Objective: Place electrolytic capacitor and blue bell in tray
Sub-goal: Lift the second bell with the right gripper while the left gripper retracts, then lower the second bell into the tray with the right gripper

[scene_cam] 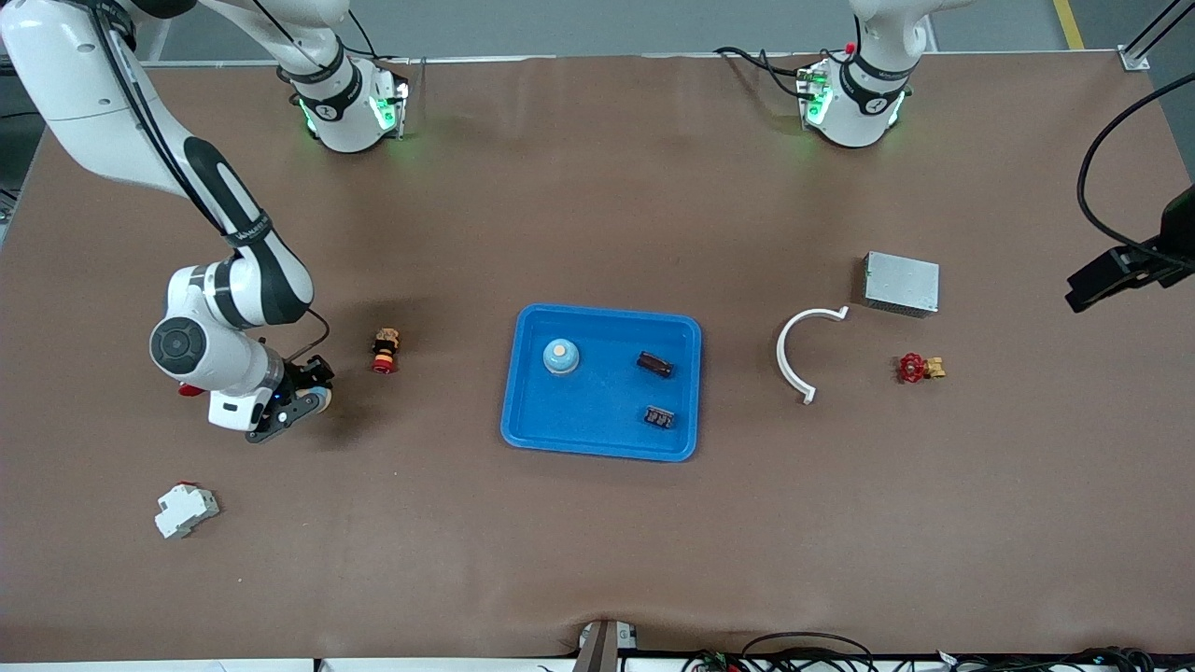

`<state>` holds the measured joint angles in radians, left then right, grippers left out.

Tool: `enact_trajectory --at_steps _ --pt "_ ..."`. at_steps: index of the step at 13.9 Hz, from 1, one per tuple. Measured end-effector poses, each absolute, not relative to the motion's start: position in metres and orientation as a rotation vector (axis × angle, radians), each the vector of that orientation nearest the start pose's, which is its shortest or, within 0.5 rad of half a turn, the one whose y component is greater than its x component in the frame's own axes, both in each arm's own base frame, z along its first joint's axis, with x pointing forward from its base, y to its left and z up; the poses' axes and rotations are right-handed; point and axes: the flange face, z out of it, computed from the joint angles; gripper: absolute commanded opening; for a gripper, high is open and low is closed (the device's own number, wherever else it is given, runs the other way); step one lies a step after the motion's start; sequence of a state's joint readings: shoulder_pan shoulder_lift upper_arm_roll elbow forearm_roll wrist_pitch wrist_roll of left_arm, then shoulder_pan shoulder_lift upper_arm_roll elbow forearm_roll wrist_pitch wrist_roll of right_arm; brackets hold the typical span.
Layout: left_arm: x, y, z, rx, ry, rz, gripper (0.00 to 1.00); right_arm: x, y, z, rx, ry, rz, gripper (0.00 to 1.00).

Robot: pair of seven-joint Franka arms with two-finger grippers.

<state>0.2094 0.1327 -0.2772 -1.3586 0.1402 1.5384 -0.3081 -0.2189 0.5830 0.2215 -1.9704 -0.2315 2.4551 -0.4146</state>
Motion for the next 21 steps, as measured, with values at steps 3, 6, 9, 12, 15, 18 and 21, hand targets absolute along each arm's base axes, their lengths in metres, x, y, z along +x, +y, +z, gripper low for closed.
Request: enact_trajectory --at_steps 3,6,9,12,15,18,21 --pt "0.572 -0.011 0.662 -3.076 -0.326 -0.041 1.0 0.605 0.001 0.177 -3.011 -0.878 0.18 0.06" --pt "0.557 0.001 0.667 -3.133 -0.321 -0.005 1.0 0.617 0.013 0.215 -3.025 -0.785 0.351 0.06" --pt "0.55 -0.004 0.665 -3.136 -0.3 0.01 1.0 0.631 0.043 0.262 -3.035 -0.69 0.42 0.05" --pt "0.549 -0.011 0.664 -3.139 -0.281 0.014 1.0 0.637 0.088 0.295 -3.073 -0.52 0.431 0.05" --pt "0.547 -0.014 0.666 -3.142 -0.273 0.009 1.0 0.637 0.159 0.325 -3.122 -0.336 0.371 0.03" --pt "0.54 -0.016 0.672 -3.145 -0.263 0.016 1.0 0.623 0.237 0.341 -3.155 -0.138 0.316 0.03" --pt "0.538 -0.016 0.673 -3.145 -0.262 0.02 1.0 0.612 0.297 0.339 -3.162 -0.01 0.289 0.02"
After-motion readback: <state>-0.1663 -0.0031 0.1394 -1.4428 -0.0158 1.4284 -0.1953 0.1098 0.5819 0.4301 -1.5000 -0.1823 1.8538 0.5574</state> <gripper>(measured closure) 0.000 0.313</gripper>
